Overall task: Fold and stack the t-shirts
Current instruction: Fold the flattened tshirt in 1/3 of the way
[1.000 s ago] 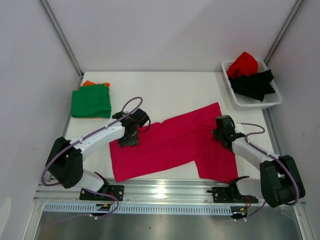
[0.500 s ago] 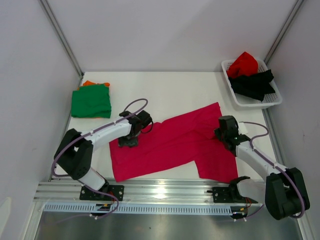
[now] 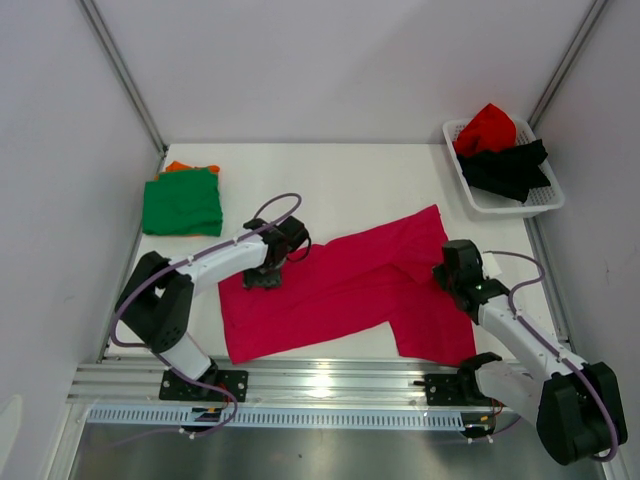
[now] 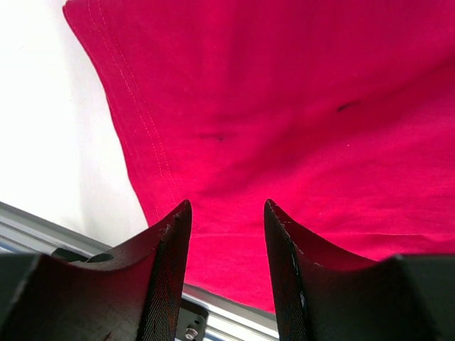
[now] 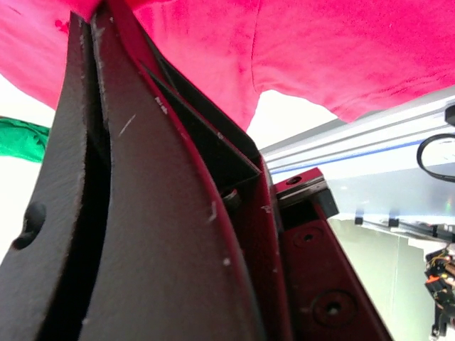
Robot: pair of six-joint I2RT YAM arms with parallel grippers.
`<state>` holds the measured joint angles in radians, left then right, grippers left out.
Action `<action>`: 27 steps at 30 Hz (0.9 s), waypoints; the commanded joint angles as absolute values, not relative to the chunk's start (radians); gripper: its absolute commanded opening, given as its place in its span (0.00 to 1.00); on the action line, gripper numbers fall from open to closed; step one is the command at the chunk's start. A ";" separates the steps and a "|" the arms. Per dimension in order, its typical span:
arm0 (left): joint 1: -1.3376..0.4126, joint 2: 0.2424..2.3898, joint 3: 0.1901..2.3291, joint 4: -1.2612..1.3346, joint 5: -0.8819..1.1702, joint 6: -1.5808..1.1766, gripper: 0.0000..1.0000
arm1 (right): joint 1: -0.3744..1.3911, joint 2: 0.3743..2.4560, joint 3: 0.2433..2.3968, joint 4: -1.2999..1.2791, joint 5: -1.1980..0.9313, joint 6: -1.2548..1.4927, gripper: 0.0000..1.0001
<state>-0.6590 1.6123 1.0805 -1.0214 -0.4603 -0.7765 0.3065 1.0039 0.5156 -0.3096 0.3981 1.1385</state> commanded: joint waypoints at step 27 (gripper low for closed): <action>-0.672 1.637 1.140 -0.976 -0.410 -0.761 0.49 | 0.327 1.063 0.555 -0.180 0.387 1.032 0.69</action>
